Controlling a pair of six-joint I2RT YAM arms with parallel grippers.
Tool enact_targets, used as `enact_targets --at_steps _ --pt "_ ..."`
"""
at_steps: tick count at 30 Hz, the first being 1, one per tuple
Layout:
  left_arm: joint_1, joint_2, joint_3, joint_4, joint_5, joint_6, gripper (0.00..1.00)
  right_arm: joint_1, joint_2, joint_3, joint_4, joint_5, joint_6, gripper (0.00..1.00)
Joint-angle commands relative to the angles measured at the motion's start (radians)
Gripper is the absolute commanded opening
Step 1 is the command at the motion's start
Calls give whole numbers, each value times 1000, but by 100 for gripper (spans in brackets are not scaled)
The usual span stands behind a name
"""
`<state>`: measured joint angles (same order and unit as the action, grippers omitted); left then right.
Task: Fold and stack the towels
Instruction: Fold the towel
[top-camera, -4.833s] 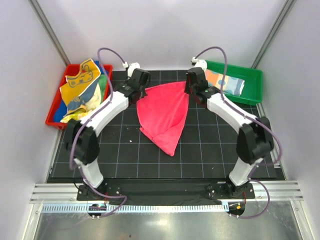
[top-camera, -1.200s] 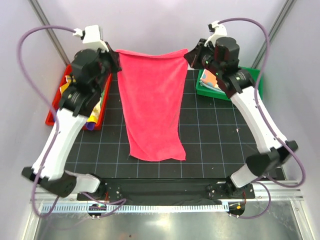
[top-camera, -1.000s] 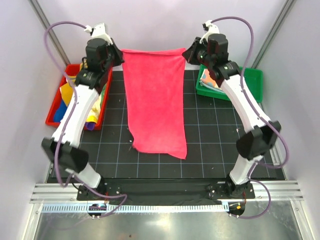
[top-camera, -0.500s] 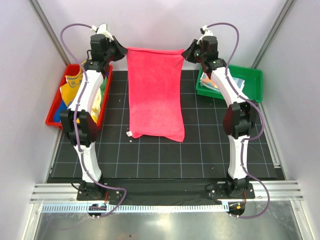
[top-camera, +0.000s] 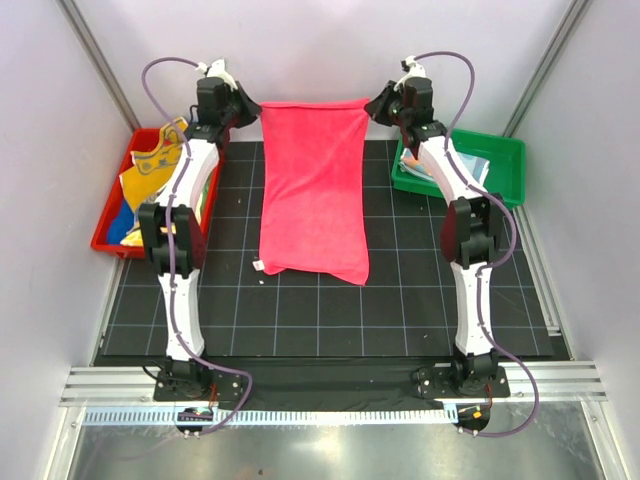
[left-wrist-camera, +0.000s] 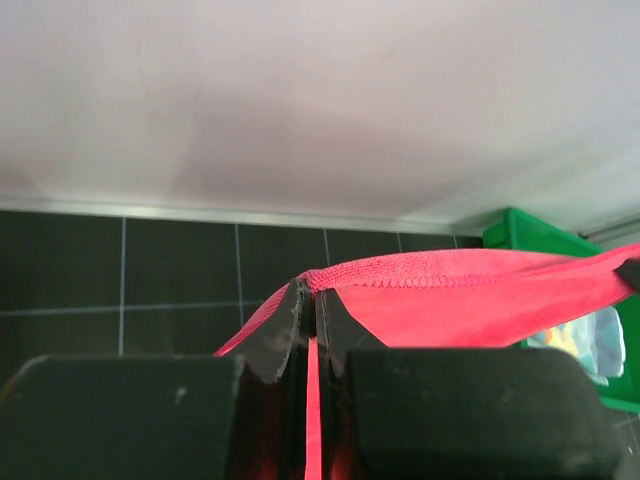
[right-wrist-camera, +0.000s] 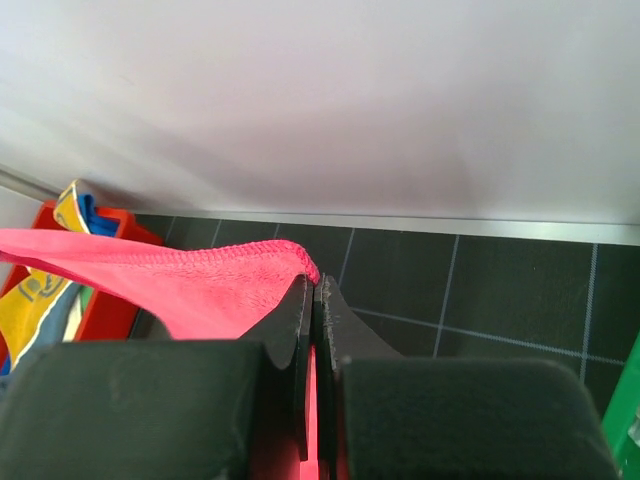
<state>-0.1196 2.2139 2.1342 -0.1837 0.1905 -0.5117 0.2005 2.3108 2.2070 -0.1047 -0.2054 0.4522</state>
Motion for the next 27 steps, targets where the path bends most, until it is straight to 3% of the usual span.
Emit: enact_targets --at_steps 1,10,15,27 --pt "12 19 96 104 -68 32 0 -22 48 83 85 6 2 1" --pt "31 127 211 139 -59 21 0 -27 179 230 100 15 11 1" --pt "31 122 184 147 -48 27 0 -27 165 197 151 14 20 1" --pt "25 -120 -250 296 -13 -36 0 -26 -99 -303 336 -34 85 1"
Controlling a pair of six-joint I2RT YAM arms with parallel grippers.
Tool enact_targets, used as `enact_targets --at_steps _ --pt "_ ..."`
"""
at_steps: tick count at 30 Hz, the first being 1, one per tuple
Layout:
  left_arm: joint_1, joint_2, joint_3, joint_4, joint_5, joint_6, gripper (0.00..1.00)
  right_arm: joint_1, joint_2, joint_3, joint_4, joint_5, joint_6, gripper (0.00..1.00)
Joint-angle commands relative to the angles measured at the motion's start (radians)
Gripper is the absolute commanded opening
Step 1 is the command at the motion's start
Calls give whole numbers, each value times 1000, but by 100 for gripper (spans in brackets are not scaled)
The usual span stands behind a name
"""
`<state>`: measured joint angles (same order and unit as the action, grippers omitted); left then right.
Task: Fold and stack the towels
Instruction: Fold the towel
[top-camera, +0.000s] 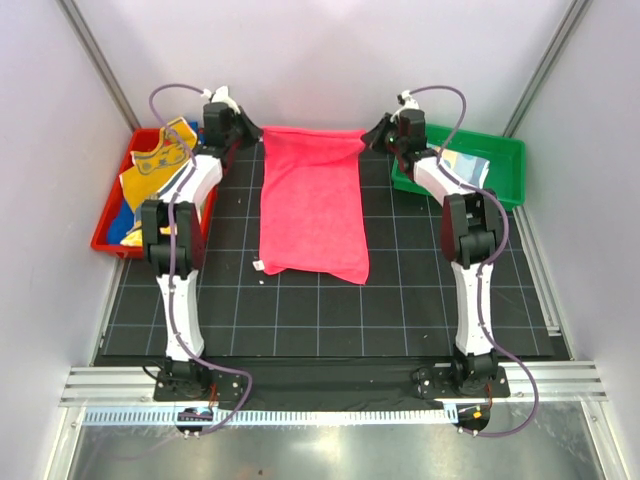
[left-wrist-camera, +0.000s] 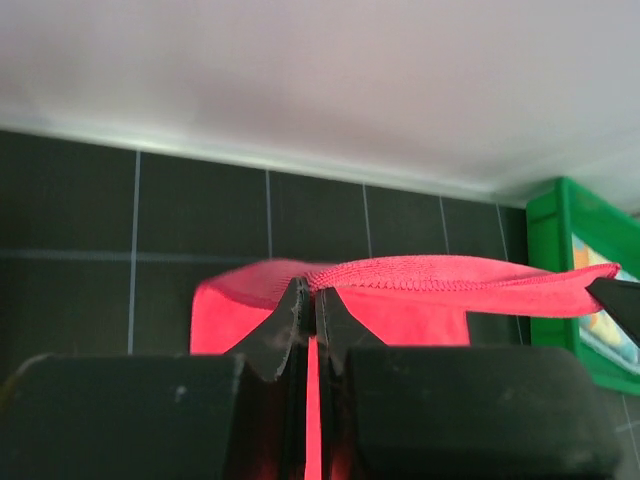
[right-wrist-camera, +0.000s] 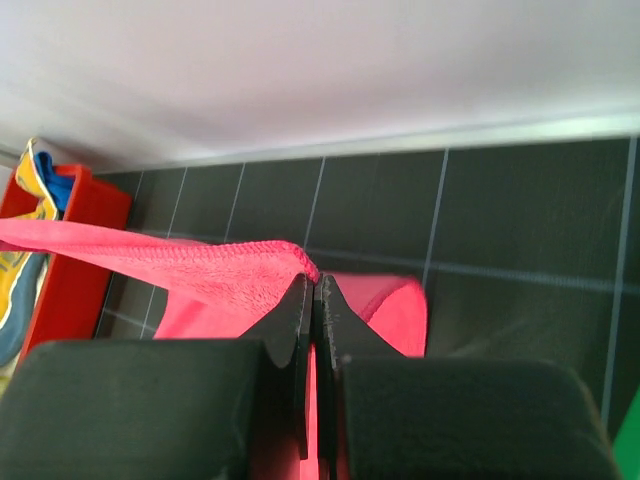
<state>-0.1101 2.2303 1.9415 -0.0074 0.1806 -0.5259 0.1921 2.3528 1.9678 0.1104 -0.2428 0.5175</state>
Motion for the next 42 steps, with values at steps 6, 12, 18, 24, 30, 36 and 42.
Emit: enact_targets --at_steps 6,12,18,24,30,36,42 --pt "1 -291 -332 195 -29 -57 0 -6 -309 -335 204 -12 52 1" --pt "-16 -440 -560 212 -87 -82 0 10 -447 -561 270 -23 79 1" --pt "-26 -577 -714 211 -130 -105 0 23 -542 -711 295 -19 78 1" --pt "-36 -693 -848 208 -144 -129 0 47 -610 -823 307 -6 73 1" --pt "-62 -767 -934 185 -158 -126 0 72 -691 -926 307 11 65 1" --pt "-83 -848 -1009 164 -207 -108 0 84 -762 -1009 311 27 64 1" --pt "-117 -893 -1075 149 -260 -108 0 92 -810 -1078 330 40 67 1"
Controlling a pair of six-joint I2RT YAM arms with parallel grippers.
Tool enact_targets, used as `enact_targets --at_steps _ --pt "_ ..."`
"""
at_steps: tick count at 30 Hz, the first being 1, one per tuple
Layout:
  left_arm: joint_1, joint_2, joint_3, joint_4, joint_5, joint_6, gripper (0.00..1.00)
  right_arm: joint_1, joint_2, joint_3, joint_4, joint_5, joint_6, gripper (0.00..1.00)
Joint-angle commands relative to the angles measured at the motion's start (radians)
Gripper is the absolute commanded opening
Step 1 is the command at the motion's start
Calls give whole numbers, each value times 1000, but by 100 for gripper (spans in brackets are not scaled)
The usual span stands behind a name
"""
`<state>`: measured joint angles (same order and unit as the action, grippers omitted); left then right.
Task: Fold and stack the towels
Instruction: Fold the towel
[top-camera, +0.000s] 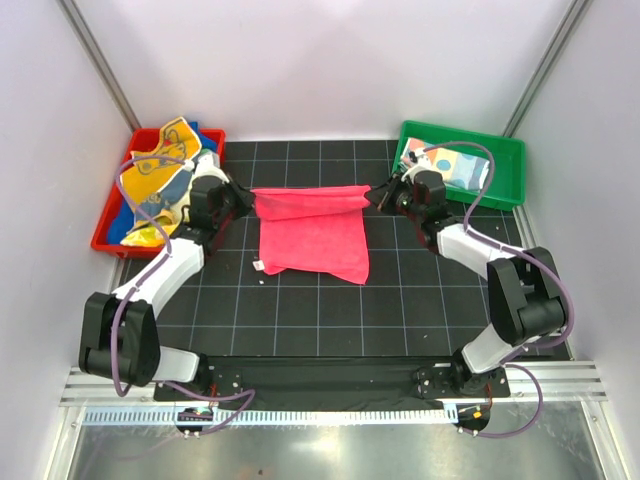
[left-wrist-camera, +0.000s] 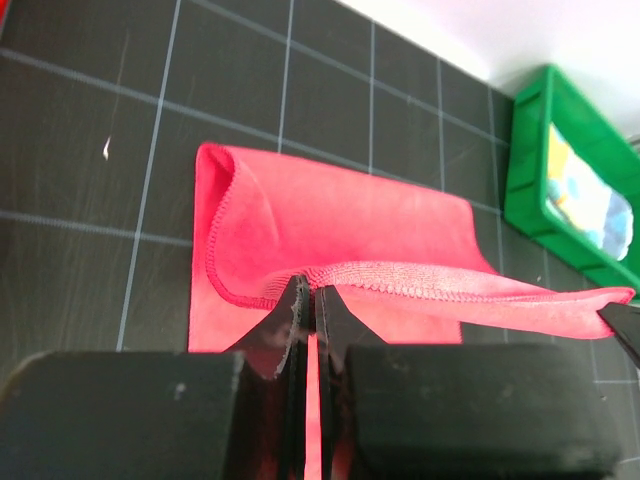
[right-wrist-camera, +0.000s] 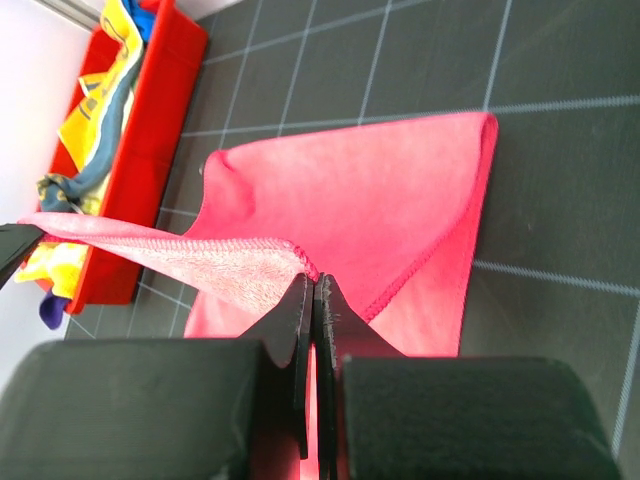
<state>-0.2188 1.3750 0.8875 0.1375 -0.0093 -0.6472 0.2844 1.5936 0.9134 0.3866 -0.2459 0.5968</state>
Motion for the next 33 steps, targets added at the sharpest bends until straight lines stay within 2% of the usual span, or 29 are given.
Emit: enact_targets --at_steps 1,19,33 --pt "-11 -40 -24 1 -72 15 0 -1 -52 -28 52 43 -11 1" --pt "-42 -126 -77 -96 -80 -9 0 42 -182 -154 51 63 0 1" --pt "-113 -106 -234 -99 -75 -66 0 111 -208 -373 133 115 83 1"
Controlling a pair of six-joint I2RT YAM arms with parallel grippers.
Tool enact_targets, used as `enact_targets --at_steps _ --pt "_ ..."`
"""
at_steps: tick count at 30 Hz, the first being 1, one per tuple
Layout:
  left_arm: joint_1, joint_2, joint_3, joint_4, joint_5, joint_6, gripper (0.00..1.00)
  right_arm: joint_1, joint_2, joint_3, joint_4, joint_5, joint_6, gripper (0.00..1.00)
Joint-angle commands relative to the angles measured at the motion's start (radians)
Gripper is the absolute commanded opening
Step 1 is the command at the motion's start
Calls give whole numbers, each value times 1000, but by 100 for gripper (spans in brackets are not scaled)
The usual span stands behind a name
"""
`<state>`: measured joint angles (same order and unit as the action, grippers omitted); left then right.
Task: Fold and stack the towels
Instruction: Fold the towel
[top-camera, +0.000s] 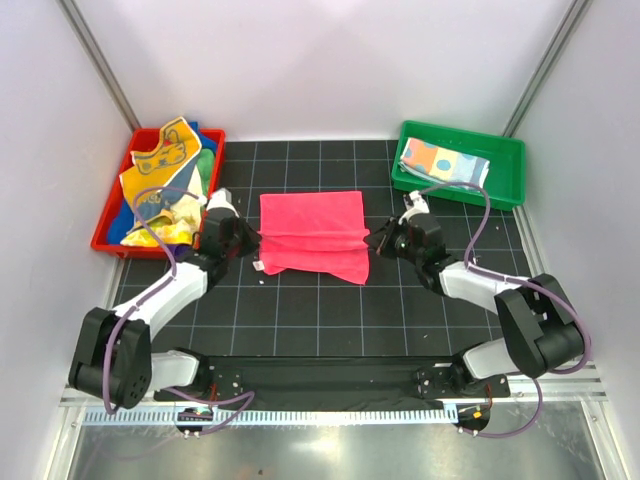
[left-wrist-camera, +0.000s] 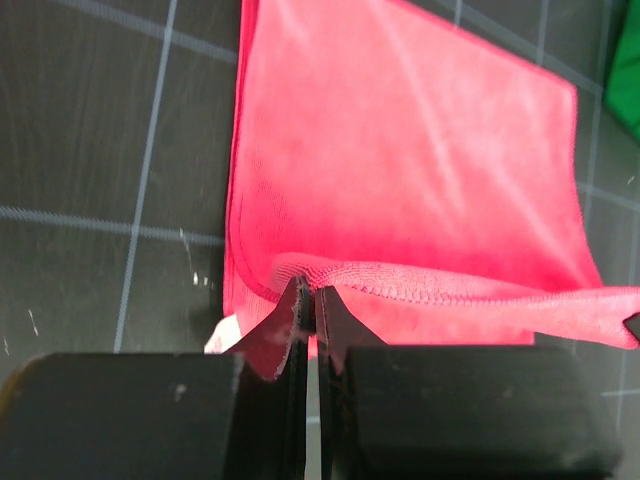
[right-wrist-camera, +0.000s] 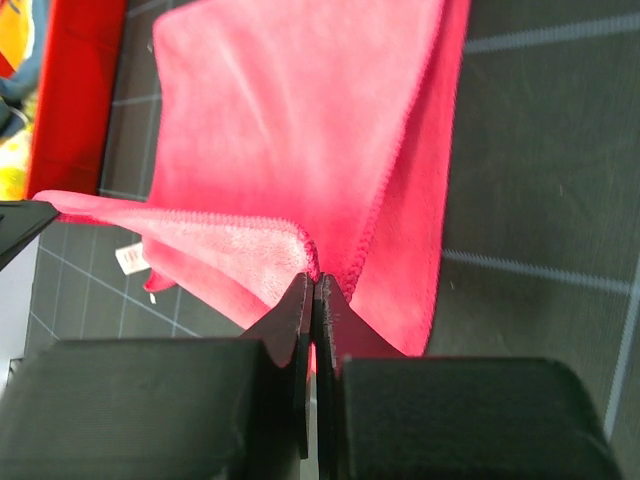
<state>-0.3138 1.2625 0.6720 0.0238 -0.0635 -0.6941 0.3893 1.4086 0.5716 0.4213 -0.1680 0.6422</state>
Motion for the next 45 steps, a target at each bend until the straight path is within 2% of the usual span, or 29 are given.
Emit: enact_targets --at_steps 1,4,6,9,10,13,16,23,24,25,27,34,37,39,42,45 --pt "-19 6 -40 19 -25 -24 3 14 -17 -39 102 35 40 2" --pt "-19 17 -60 22 -12 -47 3 34 -16 -61 103 36 53 2" --pt "-24 24 -81 36 4 -57 9 42 -14 -84 109 50 66 5" --pt "-27 20 -115 48 5 -62 13 49 1 -125 152 51 92 9" --pt "-27 20 -124 53 10 -65 22 49 4 -134 158 48 100 11" --pt "-27 6 -150 62 17 -76 37 60 13 -162 171 59 125 19" --pt "-27 -23 -172 67 40 -85 54 68 -6 -185 154 70 140 34" --pt "-28 -144 -227 15 54 -111 56 105 -183 -197 -84 261 119 38" --pt "-27 -156 -233 10 51 -114 54 111 -198 -194 -142 280 117 38" --pt "-27 -166 -247 8 53 -117 47 126 -220 -191 -165 292 117 38" --pt "-30 -173 -244 -18 41 -117 42 152 -221 -171 -229 338 116 36" --pt "-50 -55 -189 -71 16 -111 34 264 -103 -105 -303 452 128 34" --pt "-65 -6 -170 -70 7 -111 36 292 -50 -81 -306 478 140 34" --pt "-77 8 -169 -56 -5 -113 45 302 -14 -72 -300 479 146 34" --pt "-85 29 -166 -38 -13 -124 49 313 10 -64 -291 490 160 34" --pt "-93 12 -173 -28 -12 -130 49 322 10 -68 -280 495 174 34"
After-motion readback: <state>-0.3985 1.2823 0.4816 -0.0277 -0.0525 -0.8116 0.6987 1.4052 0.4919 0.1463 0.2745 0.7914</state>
